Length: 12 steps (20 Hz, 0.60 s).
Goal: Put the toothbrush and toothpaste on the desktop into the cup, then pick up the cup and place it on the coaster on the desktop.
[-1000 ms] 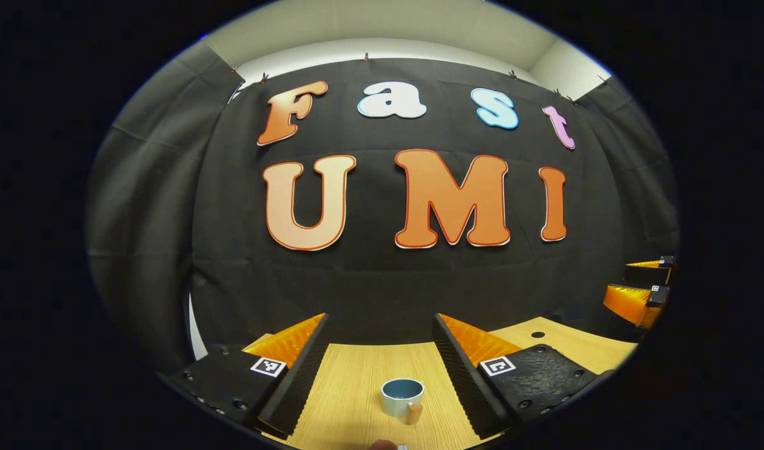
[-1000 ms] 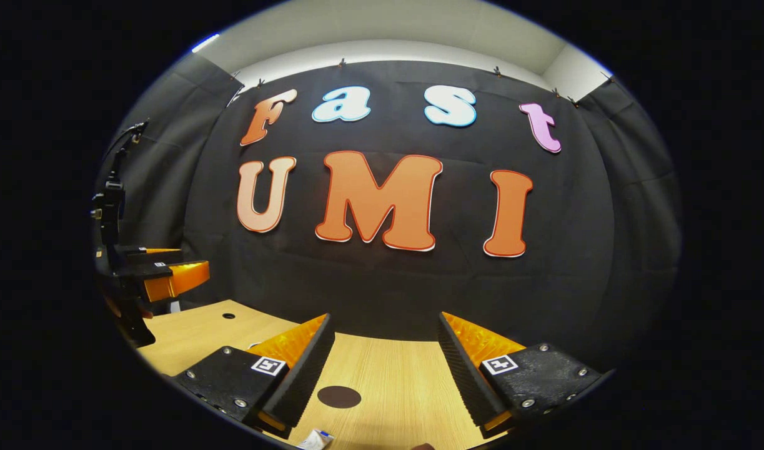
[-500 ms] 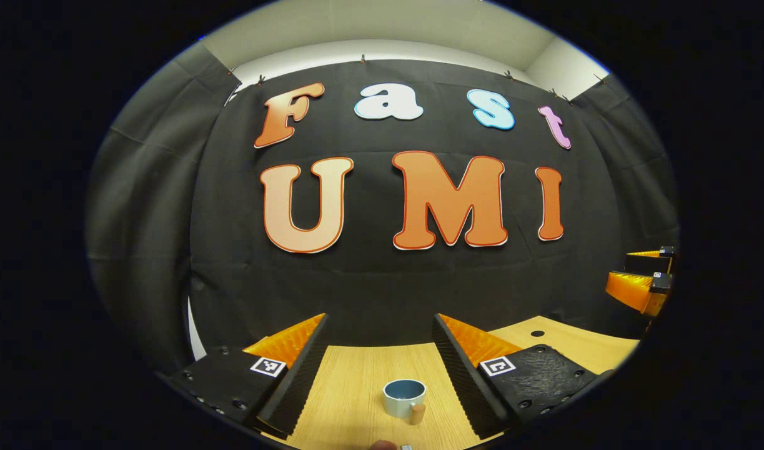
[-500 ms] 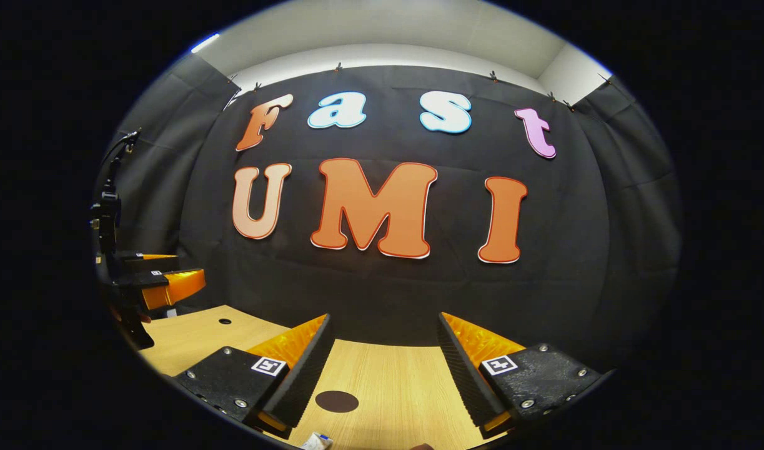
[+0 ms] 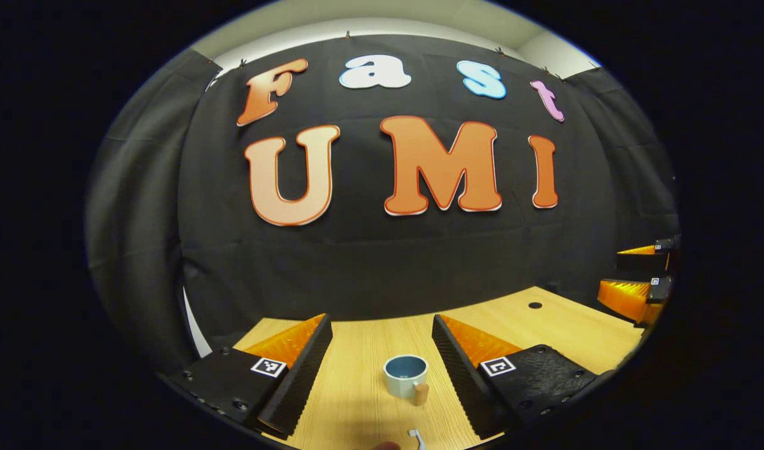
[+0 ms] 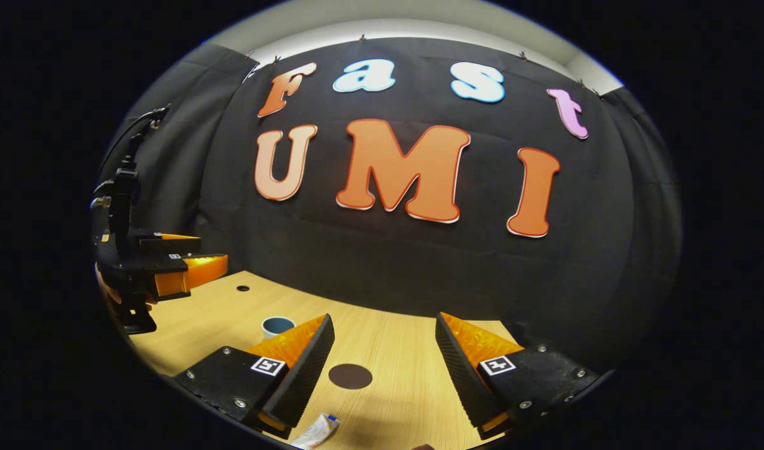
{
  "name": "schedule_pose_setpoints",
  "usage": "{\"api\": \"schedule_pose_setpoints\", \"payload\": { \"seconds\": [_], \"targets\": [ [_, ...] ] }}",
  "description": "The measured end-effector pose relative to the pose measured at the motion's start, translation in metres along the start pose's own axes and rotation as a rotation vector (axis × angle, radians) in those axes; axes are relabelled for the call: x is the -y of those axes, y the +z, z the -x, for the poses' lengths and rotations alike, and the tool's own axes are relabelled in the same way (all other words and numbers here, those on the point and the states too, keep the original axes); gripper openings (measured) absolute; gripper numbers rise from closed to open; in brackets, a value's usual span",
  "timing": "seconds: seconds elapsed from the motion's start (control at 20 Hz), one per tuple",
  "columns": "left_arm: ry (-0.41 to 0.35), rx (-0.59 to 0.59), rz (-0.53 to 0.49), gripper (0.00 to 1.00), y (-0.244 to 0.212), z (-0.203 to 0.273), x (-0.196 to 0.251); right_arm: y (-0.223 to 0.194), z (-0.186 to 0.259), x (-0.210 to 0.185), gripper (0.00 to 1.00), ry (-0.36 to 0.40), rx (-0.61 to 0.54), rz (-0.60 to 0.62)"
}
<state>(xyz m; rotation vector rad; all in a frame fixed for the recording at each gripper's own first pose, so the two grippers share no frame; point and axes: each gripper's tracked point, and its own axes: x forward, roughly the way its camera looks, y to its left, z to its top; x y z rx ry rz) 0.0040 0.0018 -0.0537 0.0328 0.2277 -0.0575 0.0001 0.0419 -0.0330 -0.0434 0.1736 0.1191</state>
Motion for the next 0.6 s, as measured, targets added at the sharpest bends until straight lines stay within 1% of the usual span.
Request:
{"api": "schedule_pose_setpoints", "payload": {
  "seconds": [0.15, 0.25, 0.3, 0.4, 0.6],
  "targets": [
    [-0.029, -0.142, 0.017, 0.97, -0.035, -0.002, 0.008, -0.027, -0.003, -0.01, 0.96, 0.031, -0.105, 0.006],
    [-0.039, -0.216, 0.022, 0.97, -0.054, -0.002, 0.009, -0.048, -0.003, -0.02, 0.96, 0.065, -0.19, -0.017],
    [-0.04, -0.251, 0.023, 0.97, -0.063, -0.002, 0.01, -0.06, -0.003, -0.024, 0.94, 0.081, -0.238, -0.031],
    [-0.04, -0.325, 0.02, 0.97, -0.082, -0.001, 0.009, -0.083, -0.006, -0.029, 0.92, 0.094, -0.335, -0.066],
    [-0.067, -0.473, 0.049, 0.97, -0.119, 0.008, 0.016, -0.127, -0.001, -0.043, 0.9, 0.129, -0.508, -0.107]
  ]
}}
